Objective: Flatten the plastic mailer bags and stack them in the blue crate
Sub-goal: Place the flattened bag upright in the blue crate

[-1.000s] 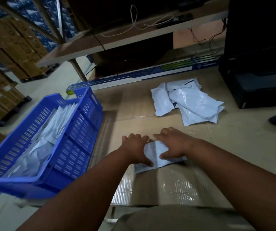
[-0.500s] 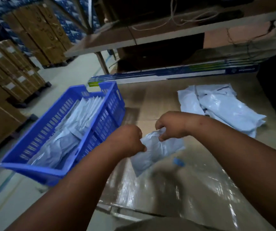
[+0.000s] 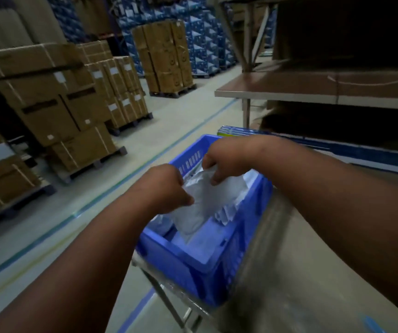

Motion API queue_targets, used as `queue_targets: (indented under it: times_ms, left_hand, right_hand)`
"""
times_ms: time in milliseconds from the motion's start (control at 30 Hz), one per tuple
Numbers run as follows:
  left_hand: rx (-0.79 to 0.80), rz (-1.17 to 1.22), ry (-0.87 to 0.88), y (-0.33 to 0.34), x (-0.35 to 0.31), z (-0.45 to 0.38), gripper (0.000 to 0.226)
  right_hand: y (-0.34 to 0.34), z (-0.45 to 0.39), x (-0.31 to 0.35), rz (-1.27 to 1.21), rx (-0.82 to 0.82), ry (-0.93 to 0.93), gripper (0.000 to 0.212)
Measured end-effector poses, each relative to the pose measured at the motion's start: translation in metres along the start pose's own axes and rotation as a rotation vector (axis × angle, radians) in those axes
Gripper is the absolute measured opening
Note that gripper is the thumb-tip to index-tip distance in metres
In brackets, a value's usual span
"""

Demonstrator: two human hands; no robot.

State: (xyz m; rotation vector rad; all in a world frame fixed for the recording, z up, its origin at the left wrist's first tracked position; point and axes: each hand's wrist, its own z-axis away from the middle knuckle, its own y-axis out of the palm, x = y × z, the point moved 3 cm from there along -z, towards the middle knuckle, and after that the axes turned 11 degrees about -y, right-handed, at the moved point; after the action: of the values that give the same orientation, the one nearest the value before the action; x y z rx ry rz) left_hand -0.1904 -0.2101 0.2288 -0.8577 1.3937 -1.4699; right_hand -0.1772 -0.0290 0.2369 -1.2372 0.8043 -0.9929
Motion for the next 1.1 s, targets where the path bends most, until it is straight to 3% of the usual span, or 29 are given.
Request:
queue_targets:
  times_ms: [133,200,333,433,533,767,1100]
  left_hand:
    - [0.103,-0.14,-0.026,0.025,0.028,-0.041,0.042]
    - [0.203,-0.187,-0.051,0.042,0.031,-0.058,0.041]
    - [0.335,-0.283,-0.057,0.077,0.035,-0.085,0.029]
    - [0.403,-0.389,-0.047,0.102,0.046,-0.098,0.055]
    - [0.399,-0.446,-0.114,0.119,0.056,-0.111,0.072]
    - [0.193,-0.445,-0.12,0.136,0.068,-0.131,0.046]
    - [0.146,-0.359,-0.145,0.111,0.072,-0.125,0.045]
  right_hand:
    - [0.031,-0.074,0.004,-0.005,0.192,-0.025,0.031]
    - [0.059,-0.101,0.004,0.019,0.29,-0.015,0.021]
    - [0.118,-0.136,0.013,-0.04,0.469,0.053,0.026]
    - [0.152,-0.161,0.011,-0.014,0.532,0.022,0.049]
    - [0.156,-0.176,0.015,0.118,0.465,-0.033,0.041]
    - [0.139,-0.208,0.021,0.302,0.188,-0.096,0.034]
    - [0.123,-0.196,0.008,0.202,0.119,-0.079,0.026]
